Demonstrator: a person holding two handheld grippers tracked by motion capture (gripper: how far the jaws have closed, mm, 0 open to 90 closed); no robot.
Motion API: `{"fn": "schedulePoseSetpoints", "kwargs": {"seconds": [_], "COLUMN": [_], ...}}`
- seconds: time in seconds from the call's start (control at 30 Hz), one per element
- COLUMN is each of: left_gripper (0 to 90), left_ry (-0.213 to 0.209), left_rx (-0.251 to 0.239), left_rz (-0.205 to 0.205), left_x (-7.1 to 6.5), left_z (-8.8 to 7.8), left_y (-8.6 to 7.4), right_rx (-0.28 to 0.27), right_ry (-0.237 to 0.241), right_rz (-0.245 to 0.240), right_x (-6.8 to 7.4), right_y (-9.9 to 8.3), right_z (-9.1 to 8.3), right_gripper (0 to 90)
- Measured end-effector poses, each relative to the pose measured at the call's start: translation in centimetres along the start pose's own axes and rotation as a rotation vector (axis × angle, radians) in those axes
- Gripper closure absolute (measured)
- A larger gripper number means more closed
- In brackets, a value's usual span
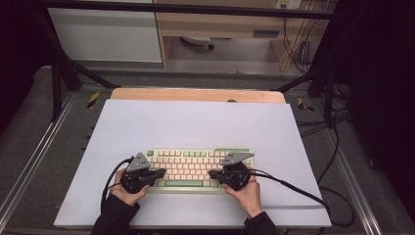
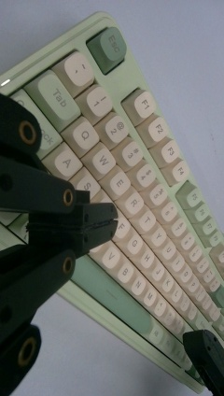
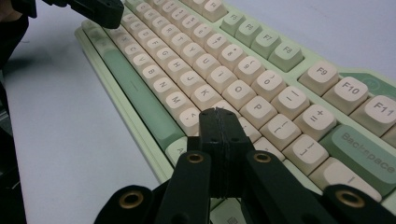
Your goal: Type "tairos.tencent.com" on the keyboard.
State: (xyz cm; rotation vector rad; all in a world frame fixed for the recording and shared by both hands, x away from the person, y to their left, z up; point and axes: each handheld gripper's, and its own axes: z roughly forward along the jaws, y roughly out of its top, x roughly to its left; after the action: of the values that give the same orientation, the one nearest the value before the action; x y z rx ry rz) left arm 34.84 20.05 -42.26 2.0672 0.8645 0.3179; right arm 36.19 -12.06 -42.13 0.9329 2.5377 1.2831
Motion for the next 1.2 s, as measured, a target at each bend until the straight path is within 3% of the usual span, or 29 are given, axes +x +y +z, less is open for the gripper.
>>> {"fn": "schedulePoseSetpoints", "kwargs": {"seconds": [0.73, 1.2], "left_gripper": [89.7, 89.8], "left_ry": [-0.021, -0.017], "left_rx": [0.034, 0.036], "left_rz": [0.041, 0.039], "left_x": [-1.7, -1.5], "left_z": [1.8, 2.0], "left_y": [0.5, 0.3], "right_rx": [-0.009, -0.003], "right_ry": [0.004, 0.005], "right_rz": [0.008, 0.012], "right_x": [-0.3, -0.3], "right_y": [-0.1, -0.1], "right_z": [-0.5, -0.4], "right_gripper": [90.0, 90.0]}}
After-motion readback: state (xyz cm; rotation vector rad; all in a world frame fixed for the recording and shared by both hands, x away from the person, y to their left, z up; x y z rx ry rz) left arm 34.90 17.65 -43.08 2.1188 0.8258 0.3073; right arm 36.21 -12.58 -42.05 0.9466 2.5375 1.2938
